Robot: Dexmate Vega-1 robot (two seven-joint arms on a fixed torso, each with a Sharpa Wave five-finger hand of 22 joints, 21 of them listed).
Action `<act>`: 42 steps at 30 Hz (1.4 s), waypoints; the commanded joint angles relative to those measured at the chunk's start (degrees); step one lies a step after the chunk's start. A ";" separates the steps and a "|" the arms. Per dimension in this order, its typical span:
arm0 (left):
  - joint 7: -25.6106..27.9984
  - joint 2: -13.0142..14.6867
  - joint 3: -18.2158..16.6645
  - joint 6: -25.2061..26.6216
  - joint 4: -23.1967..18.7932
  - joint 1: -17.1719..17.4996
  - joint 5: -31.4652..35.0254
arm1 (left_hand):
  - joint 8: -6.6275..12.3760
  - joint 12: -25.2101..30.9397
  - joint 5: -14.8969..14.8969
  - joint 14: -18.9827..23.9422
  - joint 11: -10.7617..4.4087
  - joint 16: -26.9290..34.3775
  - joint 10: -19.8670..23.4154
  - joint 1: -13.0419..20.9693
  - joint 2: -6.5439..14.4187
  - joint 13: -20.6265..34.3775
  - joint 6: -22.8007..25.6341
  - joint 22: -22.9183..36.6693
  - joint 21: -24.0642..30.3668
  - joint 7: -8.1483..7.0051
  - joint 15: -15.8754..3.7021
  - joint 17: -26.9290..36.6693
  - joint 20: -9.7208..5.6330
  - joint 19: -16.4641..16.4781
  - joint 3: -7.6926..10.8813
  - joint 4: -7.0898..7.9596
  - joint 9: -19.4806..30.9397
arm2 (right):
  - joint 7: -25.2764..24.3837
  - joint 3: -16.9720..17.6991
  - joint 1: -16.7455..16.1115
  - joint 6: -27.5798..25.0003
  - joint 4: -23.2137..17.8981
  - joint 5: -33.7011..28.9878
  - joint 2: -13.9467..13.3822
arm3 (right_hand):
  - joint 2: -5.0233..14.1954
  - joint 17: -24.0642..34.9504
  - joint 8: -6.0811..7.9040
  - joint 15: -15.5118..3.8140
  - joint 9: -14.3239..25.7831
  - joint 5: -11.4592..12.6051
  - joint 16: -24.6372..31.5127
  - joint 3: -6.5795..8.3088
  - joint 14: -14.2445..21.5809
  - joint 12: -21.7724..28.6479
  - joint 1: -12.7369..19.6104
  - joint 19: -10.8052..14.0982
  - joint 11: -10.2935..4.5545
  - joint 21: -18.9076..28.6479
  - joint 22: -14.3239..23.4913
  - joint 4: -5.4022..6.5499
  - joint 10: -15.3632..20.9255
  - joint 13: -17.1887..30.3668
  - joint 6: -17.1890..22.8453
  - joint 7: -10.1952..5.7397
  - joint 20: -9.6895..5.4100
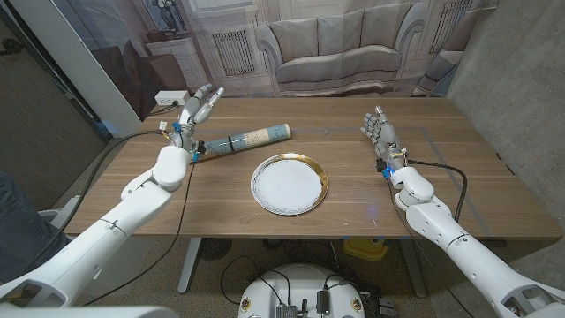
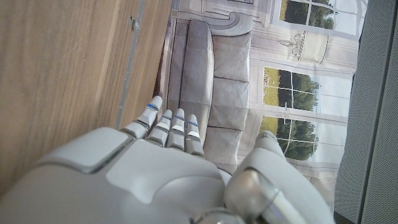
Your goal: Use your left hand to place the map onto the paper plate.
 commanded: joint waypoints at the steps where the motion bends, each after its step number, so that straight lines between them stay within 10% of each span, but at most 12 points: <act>1: 1.14 -0.13 0.74 0.87 0.89 -1.07 2.27 | 0.05 0.14 0.44 0.82 0.12 0.02 0.95 0.80 0.02 0.34 0.75 0.25 -0.35 -0.01 -0.32 0.21 -2.73 0.70 0.09 -0.30 0.21 | -0.76 0.36 -0.47 -0.12 -0.69 0.06 -0.12 | 0.22 0.28 0.43 0.17 0.30 -0.09 0.21 -0.05 0.46 0.41 0.27 0.51 0.07 -0.16 0.08 -0.35 0.47 0.10 0.50 0.07 -2.20; 42: 7.88 3.90 3.92 21.24 -8.26 -0.65 18.25 | 0.01 -0.11 1.57 2.34 -1.29 -0.24 2.65 2.52 0.00 0.35 2.78 0.25 -1.39 -0.53 -0.96 0.19 -2.95 1.22 -0.13 -1.16 0.23 | 0.77 1.19 -0.07 2.80 0.26 0.78 0.60 | 0.66 0.33 0.44 -0.06 0.33 -0.27 0.15 0.07 0.81 0.46 0.69 0.82 0.11 -1.16 0.09 -0.72 1.16 0.13 1.14 -0.09 -2.11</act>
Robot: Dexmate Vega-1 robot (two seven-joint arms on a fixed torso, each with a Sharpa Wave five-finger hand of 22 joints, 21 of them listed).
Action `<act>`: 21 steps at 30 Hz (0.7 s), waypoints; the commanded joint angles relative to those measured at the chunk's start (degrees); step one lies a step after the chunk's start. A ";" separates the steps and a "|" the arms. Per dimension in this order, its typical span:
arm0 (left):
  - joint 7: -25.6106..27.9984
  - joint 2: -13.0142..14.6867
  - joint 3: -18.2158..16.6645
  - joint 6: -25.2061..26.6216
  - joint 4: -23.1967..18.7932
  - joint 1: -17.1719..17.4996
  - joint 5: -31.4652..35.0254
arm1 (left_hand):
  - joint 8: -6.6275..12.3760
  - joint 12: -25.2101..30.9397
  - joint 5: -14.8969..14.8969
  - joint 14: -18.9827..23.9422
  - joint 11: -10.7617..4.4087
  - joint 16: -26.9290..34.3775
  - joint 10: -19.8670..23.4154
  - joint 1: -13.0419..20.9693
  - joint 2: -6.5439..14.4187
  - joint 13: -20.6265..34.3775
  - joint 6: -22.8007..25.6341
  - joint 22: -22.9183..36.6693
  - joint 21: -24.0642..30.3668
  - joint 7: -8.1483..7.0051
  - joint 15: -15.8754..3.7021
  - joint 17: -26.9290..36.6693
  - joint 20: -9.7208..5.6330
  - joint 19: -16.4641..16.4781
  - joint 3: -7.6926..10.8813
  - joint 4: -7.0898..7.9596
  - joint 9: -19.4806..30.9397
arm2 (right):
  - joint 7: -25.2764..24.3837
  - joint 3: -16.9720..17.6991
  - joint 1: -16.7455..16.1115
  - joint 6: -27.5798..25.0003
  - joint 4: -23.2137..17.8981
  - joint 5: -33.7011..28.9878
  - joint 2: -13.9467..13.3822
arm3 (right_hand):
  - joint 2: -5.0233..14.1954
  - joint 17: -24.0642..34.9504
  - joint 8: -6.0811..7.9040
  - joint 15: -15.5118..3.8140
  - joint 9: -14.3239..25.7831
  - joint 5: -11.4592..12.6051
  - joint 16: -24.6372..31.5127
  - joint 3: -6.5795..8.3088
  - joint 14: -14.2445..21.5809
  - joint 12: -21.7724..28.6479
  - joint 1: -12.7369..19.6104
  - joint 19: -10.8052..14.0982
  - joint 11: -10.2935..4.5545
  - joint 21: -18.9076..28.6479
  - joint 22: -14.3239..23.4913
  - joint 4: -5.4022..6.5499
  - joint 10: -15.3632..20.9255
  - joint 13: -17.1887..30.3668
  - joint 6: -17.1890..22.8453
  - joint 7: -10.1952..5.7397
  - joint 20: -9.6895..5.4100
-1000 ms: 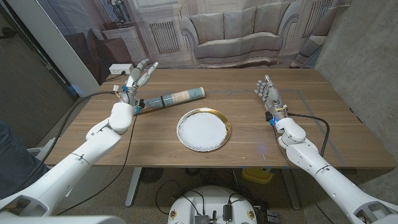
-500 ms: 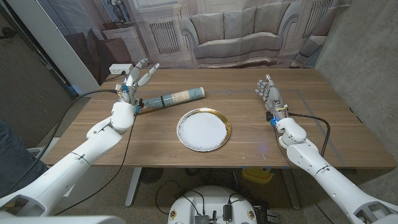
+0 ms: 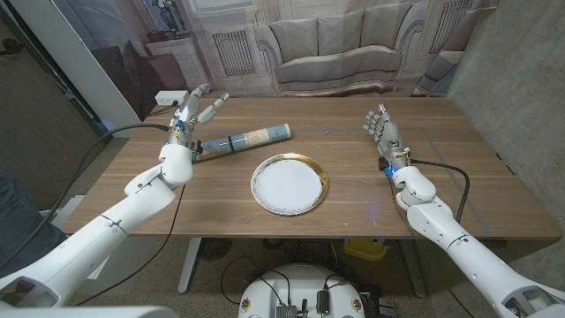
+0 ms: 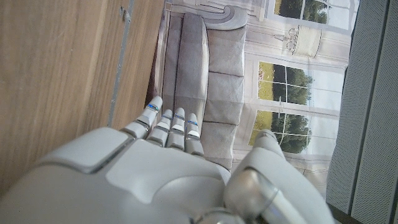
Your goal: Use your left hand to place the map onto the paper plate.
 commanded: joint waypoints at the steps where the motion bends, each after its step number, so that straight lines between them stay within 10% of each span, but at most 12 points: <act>1: 0.97 0.86 0.84 3.74 -1.49 -0.15 3.28 | 0.03 -0.12 0.52 0.39 -0.11 -0.25 0.52 0.72 0.00 0.36 0.70 0.25 -0.23 -0.02 -0.85 0.19 -2.95 -0.01 -0.22 -0.29 0.23 | 0.62 0.27 0.22 0.94 0.25 0.46 0.36 | 0.29 0.33 0.47 0.00 0.33 -0.27 0.15 0.08 0.74 0.25 0.32 0.66 0.13 -0.33 0.10 -0.25 0.73 0.13 0.53 -0.01 -1.92; 21: -2.07 1.82 3.86 6.89 -0.91 -3.34 6.64 | -0.01 -0.19 0.95 0.84 -0.40 -0.31 1.19 1.24 0.10 0.37 1.41 0.27 -0.56 -0.26 -1.09 0.21 -3.03 0.30 -0.32 -0.51 0.24 | 0.13 0.94 -1.50 1.51 -1.03 0.65 -0.13 | 0.35 0.37 0.41 0.05 0.34 -0.36 0.09 0.01 0.79 0.17 0.29 0.92 0.03 -0.73 0.11 -0.33 0.79 0.14 0.70 -0.08 -1.94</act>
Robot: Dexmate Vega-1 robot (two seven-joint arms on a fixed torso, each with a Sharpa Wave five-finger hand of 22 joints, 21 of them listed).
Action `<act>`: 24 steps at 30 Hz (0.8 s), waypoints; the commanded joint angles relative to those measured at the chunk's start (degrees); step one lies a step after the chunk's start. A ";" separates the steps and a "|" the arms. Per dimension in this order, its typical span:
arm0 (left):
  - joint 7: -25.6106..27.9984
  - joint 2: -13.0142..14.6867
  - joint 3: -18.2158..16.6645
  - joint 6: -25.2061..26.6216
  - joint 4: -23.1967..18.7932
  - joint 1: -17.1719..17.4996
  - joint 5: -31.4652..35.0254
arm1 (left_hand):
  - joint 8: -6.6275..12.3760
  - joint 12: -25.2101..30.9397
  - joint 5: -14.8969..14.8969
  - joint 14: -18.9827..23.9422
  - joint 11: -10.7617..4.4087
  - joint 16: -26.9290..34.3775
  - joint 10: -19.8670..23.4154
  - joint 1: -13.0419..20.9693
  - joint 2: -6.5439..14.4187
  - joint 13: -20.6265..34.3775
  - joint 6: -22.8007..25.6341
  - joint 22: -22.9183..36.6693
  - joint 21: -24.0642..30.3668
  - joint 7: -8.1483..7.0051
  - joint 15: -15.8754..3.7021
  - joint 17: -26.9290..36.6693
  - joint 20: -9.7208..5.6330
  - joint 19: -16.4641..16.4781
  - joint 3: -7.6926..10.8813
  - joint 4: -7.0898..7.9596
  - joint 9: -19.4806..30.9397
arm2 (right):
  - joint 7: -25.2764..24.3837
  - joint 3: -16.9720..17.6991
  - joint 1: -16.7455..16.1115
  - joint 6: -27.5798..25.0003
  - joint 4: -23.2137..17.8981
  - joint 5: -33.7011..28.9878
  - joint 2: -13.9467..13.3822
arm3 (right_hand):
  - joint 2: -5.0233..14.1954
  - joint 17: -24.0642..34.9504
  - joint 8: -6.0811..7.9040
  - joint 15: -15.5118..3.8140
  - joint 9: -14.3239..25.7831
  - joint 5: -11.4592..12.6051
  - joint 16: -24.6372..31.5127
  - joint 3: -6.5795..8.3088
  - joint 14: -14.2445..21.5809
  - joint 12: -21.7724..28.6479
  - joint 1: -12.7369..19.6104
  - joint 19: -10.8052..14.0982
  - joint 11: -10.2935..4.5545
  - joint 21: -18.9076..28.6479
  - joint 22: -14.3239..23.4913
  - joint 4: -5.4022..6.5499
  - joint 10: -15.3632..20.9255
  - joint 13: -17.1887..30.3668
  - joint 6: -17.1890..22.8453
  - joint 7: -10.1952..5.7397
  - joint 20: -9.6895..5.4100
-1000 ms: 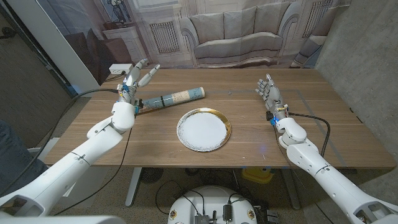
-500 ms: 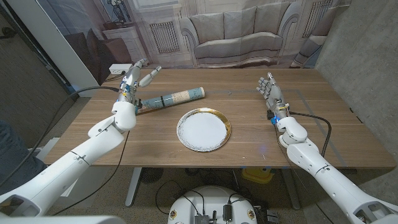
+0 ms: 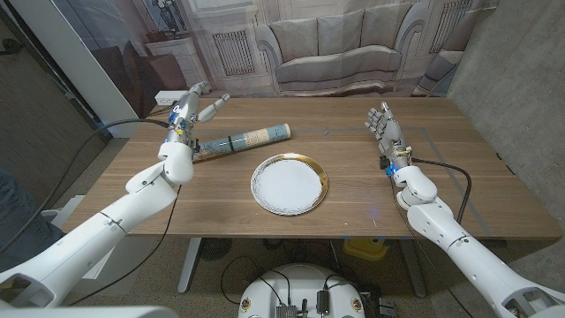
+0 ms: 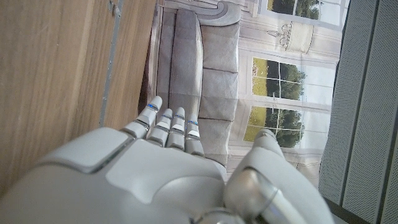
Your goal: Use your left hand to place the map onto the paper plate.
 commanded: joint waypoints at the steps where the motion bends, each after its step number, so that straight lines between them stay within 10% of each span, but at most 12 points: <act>1: -2.61 0.14 2.19 1.72 0.91 -2.36 1.61 | -0.02 -0.19 0.52 0.60 -0.28 0.12 0.69 0.44 0.02 0.07 0.68 0.28 -0.15 -0.13 -1.35 0.21 -2.99 0.29 -0.09 -0.28 0.24 | -0.14 0.47 -0.94 0.17 -0.63 0.49 -0.30 | 0.13 0.06 0.41 -0.02 0.34 -0.08 0.09 0.01 0.27 0.18 0.07 0.64 0.11 -0.09 0.12 -0.34 0.33 0.14 0.70 -0.03 -2.22; 24: -8.28 2.94 3.29 9.82 -2.79 -3.52 2.28 | -0.14 -0.29 0.95 0.78 -0.13 -0.04 1.36 0.98 -0.12 0.09 1.26 0.30 -0.54 -0.18 -1.28 0.21 -2.46 0.56 -0.35 -0.55 0.25 | -0.70 0.50 -1.46 -1.55 -2.64 0.70 -1.04 | 0.08 0.07 0.27 0.11 0.35 -0.15 -0.01 -0.15 0.30 0.07 0.05 0.72 0.22 -0.82 0.14 -0.50 0.41 0.15 0.73 0.01 -2.14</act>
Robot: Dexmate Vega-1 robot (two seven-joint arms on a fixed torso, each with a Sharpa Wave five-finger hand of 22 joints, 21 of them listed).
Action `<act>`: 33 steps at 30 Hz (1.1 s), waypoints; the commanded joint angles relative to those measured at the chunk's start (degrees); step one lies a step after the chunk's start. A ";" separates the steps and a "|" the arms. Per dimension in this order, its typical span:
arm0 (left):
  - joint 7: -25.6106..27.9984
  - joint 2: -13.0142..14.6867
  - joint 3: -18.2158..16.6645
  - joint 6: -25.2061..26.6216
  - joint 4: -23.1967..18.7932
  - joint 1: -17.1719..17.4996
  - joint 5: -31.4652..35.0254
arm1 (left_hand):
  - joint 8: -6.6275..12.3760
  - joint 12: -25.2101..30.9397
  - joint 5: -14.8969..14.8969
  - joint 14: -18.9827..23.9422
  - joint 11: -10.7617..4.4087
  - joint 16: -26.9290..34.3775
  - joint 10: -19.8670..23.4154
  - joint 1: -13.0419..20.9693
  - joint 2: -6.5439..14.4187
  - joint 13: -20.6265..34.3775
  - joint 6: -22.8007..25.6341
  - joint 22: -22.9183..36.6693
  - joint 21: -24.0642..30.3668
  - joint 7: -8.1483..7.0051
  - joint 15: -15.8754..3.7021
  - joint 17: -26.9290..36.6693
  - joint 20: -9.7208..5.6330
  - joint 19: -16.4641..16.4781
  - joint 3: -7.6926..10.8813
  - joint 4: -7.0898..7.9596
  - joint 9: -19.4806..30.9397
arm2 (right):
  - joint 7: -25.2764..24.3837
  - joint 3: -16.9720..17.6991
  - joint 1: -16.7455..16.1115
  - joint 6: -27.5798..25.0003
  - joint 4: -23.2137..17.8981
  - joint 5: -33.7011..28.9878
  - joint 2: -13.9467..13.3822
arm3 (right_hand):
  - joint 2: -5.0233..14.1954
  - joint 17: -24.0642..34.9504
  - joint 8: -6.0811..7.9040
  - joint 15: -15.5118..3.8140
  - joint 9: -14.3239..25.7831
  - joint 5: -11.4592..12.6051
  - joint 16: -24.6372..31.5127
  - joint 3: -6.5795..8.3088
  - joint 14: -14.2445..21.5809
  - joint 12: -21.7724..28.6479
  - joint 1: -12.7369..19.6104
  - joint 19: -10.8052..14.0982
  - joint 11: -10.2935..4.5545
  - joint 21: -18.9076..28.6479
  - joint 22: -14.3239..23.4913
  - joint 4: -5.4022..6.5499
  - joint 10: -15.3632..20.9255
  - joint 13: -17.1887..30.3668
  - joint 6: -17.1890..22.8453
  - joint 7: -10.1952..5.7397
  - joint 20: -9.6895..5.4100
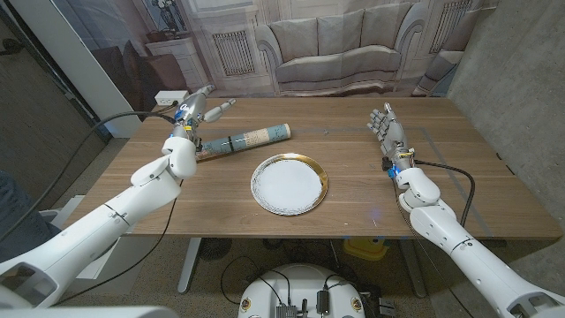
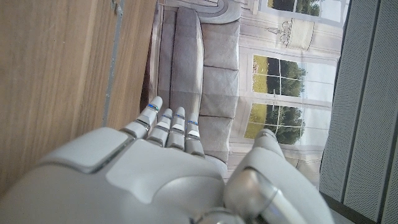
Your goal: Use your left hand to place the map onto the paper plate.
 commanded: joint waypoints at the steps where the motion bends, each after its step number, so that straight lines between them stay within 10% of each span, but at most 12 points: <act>1: -3.06 1.67 0.02 3.78 -1.80 -0.31 -0.30 | -0.14 0.06 0.53 0.47 -0.16 -0.05 0.79 0.62 -0.05 0.10 0.77 0.31 -0.32 -0.09 -0.95 0.21 -2.77 0.25 -0.12 -0.32 0.25 | -0.48 -0.21 -0.22 -1.31 -1.42 -0.15 -0.47 | 0.08 0.08 0.25 0.08 0.06 -0.16 -0.01 0.09 0.31 0.06 0.05 0.40 0.05 -0.39 0.14 -0.27 0.21 0.15 0.70 0.00 -1.81; 33: -10.45 5.03 2.59 9.04 -3.76 -4.13 0.56 | -0.77 -0.71 0.97 -0.32 -0.05 -0.55 -0.08 1.39 -0.35 0.13 0.28 0.35 -1.34 0.19 -0.36 0.22 -2.30 -0.77 -0.57 -0.72 0.28 | -3.60 0.11 -1.05 -4.98 -6.72 -1.04 -2.10 | 0.19 0.06 0.10 0.00 0.07 -0.18 -0.07 0.05 0.41 -0.08 0.23 0.90 0.07 -1.02 0.18 -0.52 0.20 0.16 0.56 0.20 -1.82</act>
